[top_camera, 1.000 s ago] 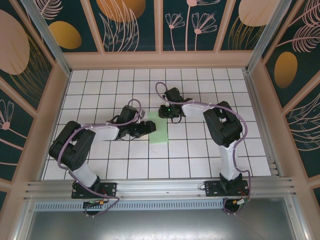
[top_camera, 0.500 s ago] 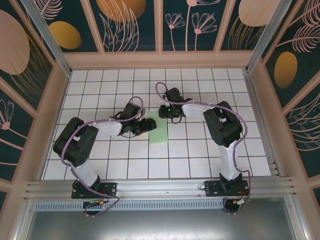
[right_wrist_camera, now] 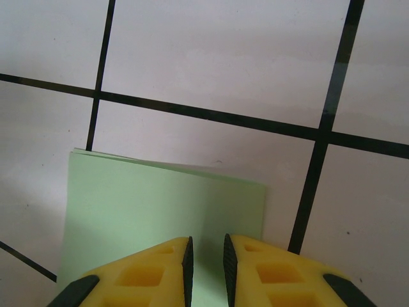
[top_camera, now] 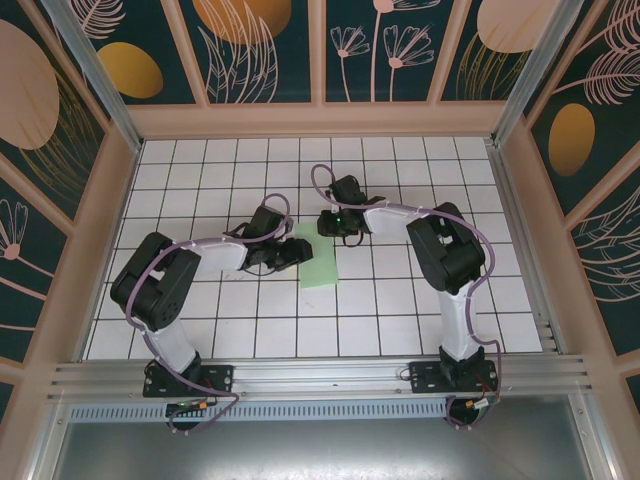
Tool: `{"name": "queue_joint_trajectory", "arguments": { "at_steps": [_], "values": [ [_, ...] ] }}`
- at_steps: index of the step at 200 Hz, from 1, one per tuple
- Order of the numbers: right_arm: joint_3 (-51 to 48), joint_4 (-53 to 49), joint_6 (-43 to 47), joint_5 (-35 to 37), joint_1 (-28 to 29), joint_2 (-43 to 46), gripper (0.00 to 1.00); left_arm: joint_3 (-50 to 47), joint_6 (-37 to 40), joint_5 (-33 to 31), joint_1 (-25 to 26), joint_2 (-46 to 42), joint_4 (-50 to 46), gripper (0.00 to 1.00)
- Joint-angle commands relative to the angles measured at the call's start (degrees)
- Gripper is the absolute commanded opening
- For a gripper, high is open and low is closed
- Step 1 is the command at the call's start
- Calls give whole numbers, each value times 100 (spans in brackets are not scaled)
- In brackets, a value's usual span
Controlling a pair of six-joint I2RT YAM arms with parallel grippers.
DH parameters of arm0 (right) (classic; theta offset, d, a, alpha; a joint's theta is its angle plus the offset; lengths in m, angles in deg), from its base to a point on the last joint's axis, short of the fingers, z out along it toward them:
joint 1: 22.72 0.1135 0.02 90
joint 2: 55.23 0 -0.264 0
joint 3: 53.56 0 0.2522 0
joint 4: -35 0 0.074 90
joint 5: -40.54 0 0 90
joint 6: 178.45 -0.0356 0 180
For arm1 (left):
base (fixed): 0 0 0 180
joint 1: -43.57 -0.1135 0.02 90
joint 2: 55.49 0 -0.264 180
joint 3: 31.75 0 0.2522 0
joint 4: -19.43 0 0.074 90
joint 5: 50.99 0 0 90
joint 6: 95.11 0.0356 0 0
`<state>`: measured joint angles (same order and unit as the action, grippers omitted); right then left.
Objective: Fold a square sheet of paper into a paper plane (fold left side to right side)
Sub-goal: Third fold the triangle at the center of the table.
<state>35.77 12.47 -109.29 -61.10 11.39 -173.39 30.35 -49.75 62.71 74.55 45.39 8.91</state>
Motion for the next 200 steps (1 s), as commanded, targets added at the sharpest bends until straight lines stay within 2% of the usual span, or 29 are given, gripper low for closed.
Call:
{"name": "queue_joint_trajectory", "arguments": {
  "at_steps": [1,54,99,127,134,166,182,200],
  "values": [
    [-140,-177,62,56,-18,-66,24,63,30,121,66,20,48,51],
    [-159,-152,45,48,-23,-60,24,-78,-98,90,65,-224,191,43],
    [-176,-104,19,22,-20,-33,25,-118,-123,82,65,-236,218,24],
    [-319,143,30,-47,-32,159,29,-184,-205,141,64,-236,331,11],
    [-390,256,68,-45,-40,272,32,-217,-247,139,65,-236,371,10],
    [-1107,1045,299,234,-93,1204,61,-352,-559,192,65,-488,545,6],
    [-1600,1356,476,441,-95,1777,70,-405,-731,270,65,-543,649,5],
    [-2271,1705,719,513,-20,2471,73,-439,-883,367,64,-552,732,4]
  ]
}}
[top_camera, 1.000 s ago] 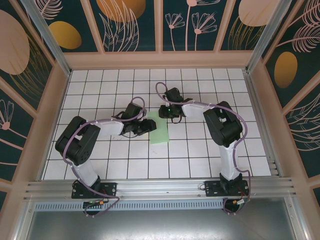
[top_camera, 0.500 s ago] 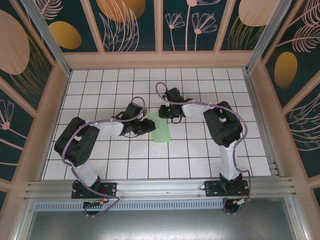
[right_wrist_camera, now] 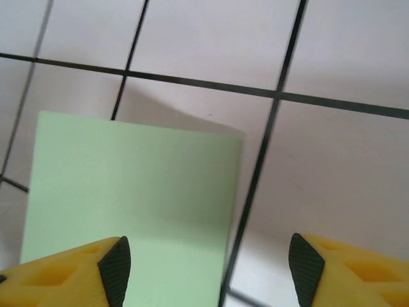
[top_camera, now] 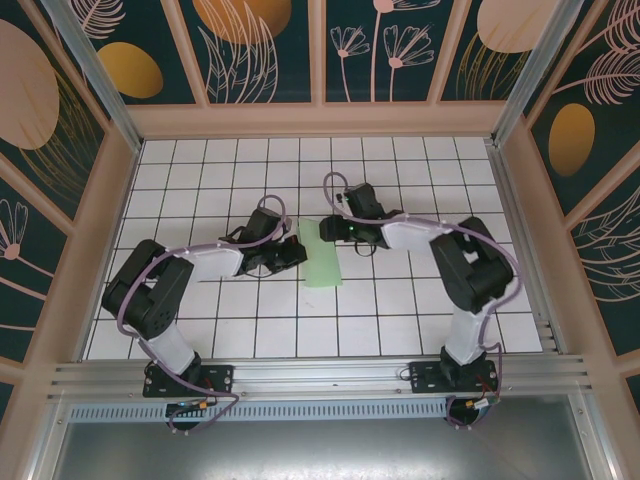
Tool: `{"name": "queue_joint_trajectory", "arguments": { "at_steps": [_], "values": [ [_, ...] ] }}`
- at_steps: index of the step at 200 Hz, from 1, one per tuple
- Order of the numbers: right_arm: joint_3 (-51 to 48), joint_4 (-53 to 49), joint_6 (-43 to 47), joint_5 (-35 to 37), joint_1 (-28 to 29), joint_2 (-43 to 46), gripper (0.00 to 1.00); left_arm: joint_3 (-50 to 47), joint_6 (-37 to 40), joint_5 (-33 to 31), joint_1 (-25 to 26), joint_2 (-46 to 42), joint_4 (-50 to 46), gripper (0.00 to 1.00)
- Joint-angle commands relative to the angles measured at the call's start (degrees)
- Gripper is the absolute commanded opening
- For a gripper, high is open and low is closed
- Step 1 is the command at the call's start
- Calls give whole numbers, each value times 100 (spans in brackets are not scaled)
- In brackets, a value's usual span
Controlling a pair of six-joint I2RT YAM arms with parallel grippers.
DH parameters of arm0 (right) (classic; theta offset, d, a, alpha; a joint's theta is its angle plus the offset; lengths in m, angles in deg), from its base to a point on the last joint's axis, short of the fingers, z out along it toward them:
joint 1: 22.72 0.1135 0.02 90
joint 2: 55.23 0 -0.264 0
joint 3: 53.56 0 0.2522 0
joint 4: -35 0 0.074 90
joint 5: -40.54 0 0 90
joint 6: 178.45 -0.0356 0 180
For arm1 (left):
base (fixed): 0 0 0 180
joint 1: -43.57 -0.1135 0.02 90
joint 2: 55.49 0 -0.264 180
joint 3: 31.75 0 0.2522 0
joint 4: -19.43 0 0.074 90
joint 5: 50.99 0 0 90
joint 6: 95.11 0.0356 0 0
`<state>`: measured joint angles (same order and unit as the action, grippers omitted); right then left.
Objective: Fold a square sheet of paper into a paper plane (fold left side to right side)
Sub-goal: Third fold the triangle at the center of the table.
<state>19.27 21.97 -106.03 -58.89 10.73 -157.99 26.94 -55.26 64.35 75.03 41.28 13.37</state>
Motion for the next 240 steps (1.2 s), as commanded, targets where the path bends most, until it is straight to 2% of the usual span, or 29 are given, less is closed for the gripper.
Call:
{"name": "queue_joint_trajectory", "arguments": {
  "at_steps": [1,27,65,80,98,149,187,214,240],
  "values": [
    [-667,776,404,301,51,967,74,-98,-339,210,17,-141,285,4],
    [-1790,1349,687,666,543,1980,80,-81,-423,321,18,-98,310,4],
    [-3076,1965,1092,1918,2100,2801,85,-43,-421,418,17,-25,311,4],
    [-3232,1993,1212,2459,2750,2768,88,-22,-399,439,18,-1,307,3],
    [-3181,1884,1266,3033,3201,2512,90,-34,-396,445,17,-15,303,3],
    [-2489,1780,1728,3512,3362,1451,90,-45,-379,437,18,-54,296,3],
    [-2190,1913,1972,3575,3318,1133,75,-44,-356,443,16,-79,263,3],
    [-2145,1944,1996,3557,3259,1150,52,-31,-331,427,16,-89,226,4],
    [-2110,1908,2021,3368,3235,1279,21,13,-197,360,17,-93,69,7]
  ]
}}
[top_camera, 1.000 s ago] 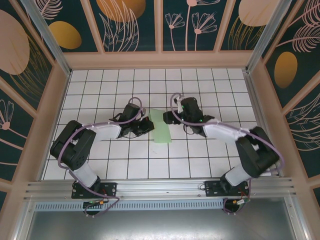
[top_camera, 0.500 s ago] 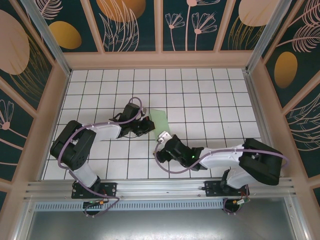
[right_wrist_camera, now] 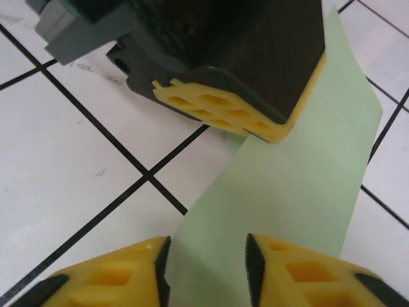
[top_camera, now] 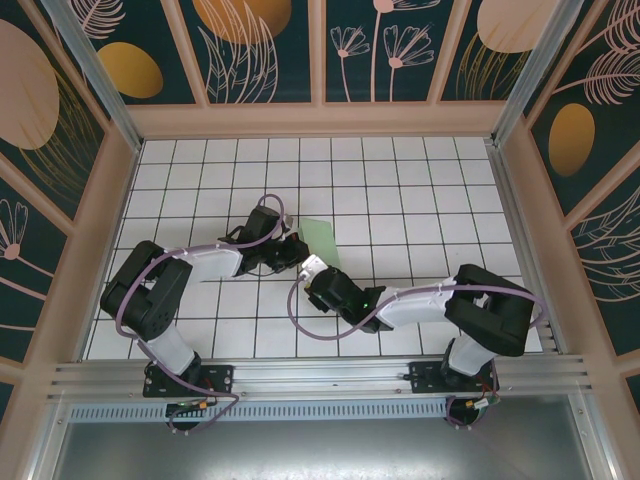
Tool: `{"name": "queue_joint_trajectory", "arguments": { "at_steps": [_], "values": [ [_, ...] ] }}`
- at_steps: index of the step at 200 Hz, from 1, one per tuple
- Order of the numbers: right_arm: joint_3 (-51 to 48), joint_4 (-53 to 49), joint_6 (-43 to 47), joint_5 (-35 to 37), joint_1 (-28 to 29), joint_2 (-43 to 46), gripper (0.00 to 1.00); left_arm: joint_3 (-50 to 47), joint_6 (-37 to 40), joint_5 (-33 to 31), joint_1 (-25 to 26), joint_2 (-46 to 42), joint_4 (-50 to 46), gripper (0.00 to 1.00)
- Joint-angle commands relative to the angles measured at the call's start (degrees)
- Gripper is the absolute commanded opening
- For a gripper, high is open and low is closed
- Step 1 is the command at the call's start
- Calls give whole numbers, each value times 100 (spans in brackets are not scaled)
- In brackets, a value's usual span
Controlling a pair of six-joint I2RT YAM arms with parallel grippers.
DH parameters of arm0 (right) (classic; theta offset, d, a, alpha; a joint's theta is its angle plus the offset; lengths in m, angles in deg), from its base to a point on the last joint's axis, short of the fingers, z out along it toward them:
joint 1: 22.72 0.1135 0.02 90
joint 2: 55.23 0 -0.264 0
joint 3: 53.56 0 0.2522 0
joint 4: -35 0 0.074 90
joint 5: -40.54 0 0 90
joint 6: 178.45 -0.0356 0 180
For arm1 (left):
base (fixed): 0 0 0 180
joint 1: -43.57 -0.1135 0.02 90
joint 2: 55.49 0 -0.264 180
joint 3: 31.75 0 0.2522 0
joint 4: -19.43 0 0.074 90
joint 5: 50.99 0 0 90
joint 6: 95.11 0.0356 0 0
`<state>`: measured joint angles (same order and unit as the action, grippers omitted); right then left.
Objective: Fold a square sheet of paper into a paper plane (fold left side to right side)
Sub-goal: Third fold the triangle at the center of the table.
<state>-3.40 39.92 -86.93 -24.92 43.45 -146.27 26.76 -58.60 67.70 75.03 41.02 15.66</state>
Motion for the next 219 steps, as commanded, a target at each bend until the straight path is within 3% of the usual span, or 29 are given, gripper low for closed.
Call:
{"name": "queue_joint_trajectory", "arguments": {
  "at_steps": [1,19,59,89,119,156,219],
  "values": [
    [157,107,111,-37,-40,115,20,32,146,15,17,-64,-171,7],
    [163,-57,121,-245,-102,179,0,135,331,-80,13,-87,-420,12],
    [50,-237,-91,-1253,-454,364,0,332,795,-308,-117,-325,-1043,40],
    [101,-301,-237,-1851,-685,353,0,457,1150,-443,-369,-637,-1490,48],
    [207,-325,-380,-2338,-924,275,0,812,1590,-527,-466,-672,-1778,40],
    [290,-327,-572,-2748,-1121,144,0,1544,2075,-73,-458,121,-1625,26],
    [457,-356,-889,-3119,-1319,-116,0,2809,2556,293,-335,1803,-1742,19]
  ]
}}
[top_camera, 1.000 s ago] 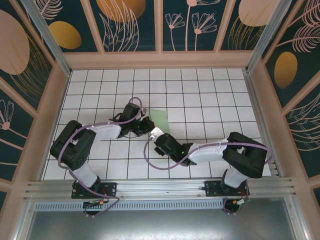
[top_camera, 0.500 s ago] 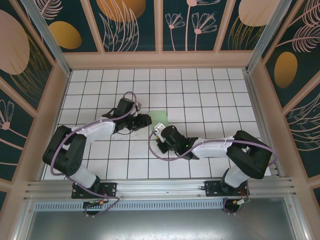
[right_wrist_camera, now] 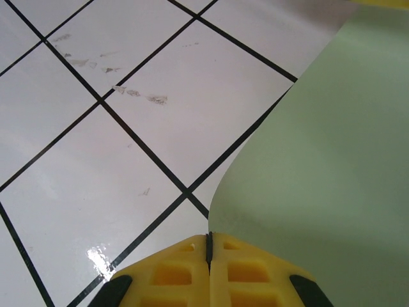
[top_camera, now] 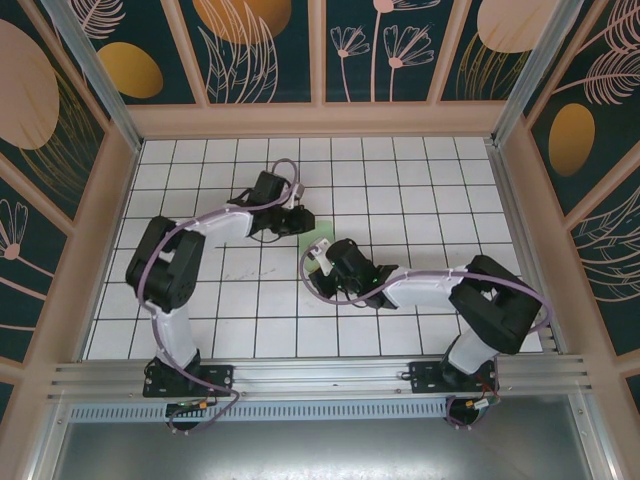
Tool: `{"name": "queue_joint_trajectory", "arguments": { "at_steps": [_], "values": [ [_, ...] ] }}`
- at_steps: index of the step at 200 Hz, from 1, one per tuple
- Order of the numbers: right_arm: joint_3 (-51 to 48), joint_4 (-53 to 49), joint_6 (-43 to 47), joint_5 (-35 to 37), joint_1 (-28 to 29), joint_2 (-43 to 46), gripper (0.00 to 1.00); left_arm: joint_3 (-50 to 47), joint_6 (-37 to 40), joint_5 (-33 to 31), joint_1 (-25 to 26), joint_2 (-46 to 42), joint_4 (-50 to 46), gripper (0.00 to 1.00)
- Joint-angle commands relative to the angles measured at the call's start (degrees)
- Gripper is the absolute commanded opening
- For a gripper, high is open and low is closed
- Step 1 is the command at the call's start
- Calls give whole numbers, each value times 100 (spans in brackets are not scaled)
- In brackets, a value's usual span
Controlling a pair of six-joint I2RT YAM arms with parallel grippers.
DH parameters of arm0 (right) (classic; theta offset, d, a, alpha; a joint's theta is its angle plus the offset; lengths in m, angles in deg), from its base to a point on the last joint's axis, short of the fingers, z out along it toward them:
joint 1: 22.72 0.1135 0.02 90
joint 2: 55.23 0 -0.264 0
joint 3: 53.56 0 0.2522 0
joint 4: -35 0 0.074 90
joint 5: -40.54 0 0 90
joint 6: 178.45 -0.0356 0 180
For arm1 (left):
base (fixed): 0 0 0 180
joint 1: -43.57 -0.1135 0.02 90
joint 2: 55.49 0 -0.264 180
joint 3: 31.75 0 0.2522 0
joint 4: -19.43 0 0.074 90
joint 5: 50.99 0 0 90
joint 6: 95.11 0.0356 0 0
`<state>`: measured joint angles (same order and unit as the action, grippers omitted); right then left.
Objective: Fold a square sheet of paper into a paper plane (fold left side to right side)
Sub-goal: Third fold the triangle at the center of the table.
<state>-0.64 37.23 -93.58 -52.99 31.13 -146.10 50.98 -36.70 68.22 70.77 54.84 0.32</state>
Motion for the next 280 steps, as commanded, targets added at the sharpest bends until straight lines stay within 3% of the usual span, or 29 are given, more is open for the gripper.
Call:
{"name": "queue_joint_trajectory", "arguments": {
  "at_steps": [1,82,161,280],
  "values": [
    [185,-87,-225,-318,-94,-142,0,402,370,237,96,447,-215,19],
    [209,-219,-694,-637,-625,-307,0,478,583,61,153,1217,-398,15],
    [507,-543,-1060,-351,-1102,-583,0,408,569,4,154,1261,-353,12],
    [770,-763,-1244,-162,-1307,-877,0,380,523,-6,181,1246,-312,10]
  ]
}}
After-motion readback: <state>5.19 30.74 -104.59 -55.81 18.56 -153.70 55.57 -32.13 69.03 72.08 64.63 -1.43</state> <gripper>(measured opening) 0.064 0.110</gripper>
